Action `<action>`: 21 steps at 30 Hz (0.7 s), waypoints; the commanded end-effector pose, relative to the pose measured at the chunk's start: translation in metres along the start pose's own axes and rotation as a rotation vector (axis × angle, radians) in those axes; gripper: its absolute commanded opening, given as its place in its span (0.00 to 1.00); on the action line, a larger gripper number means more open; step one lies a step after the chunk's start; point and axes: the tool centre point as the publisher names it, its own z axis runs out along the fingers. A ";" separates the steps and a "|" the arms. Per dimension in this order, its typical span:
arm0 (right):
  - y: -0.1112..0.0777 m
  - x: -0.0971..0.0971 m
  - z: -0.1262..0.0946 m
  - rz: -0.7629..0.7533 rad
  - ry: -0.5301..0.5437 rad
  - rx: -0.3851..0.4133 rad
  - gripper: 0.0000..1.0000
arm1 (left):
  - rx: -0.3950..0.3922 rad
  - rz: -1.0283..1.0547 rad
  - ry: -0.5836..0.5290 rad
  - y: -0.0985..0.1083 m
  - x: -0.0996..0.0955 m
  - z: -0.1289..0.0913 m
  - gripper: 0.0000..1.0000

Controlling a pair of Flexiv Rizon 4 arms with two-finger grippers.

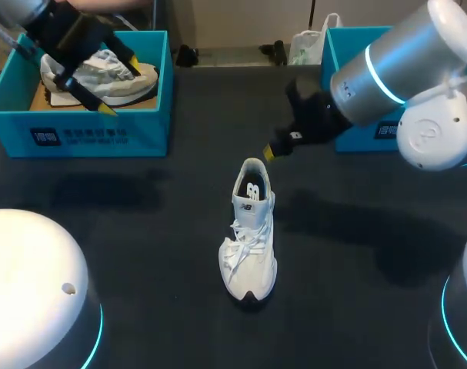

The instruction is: Take the shoe out of the shoebox, open the shoe tongue, remove and reinsert the insole, then place the shoe into the shoebox

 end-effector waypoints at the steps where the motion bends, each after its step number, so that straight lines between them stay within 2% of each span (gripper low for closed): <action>1: 0.007 0.004 0.013 0.052 -0.154 0.050 0.00 | -0.007 0.003 0.009 0.006 -0.003 -0.011 1.00; 2: 0.007 0.004 0.017 0.070 -0.203 0.082 0.00 | -0.010 0.003 0.008 0.006 -0.004 -0.013 1.00; 4: 0.007 0.004 0.021 0.097 -0.262 0.080 0.00 | -0.009 0.008 0.010 0.006 -0.004 -0.015 1.00; 8: 0.005 0.005 0.029 0.144 -0.431 0.127 0.00 | -0.009 0.008 0.010 0.006 -0.004 -0.015 1.00; 18: -0.002 0.009 0.034 0.235 -0.599 0.103 0.00 | -0.009 0.008 0.010 0.006 -0.004 -0.015 1.00; 21: -0.006 0.008 0.030 0.254 -0.642 0.068 0.00 | -0.009 0.008 0.010 0.006 -0.004 -0.015 1.00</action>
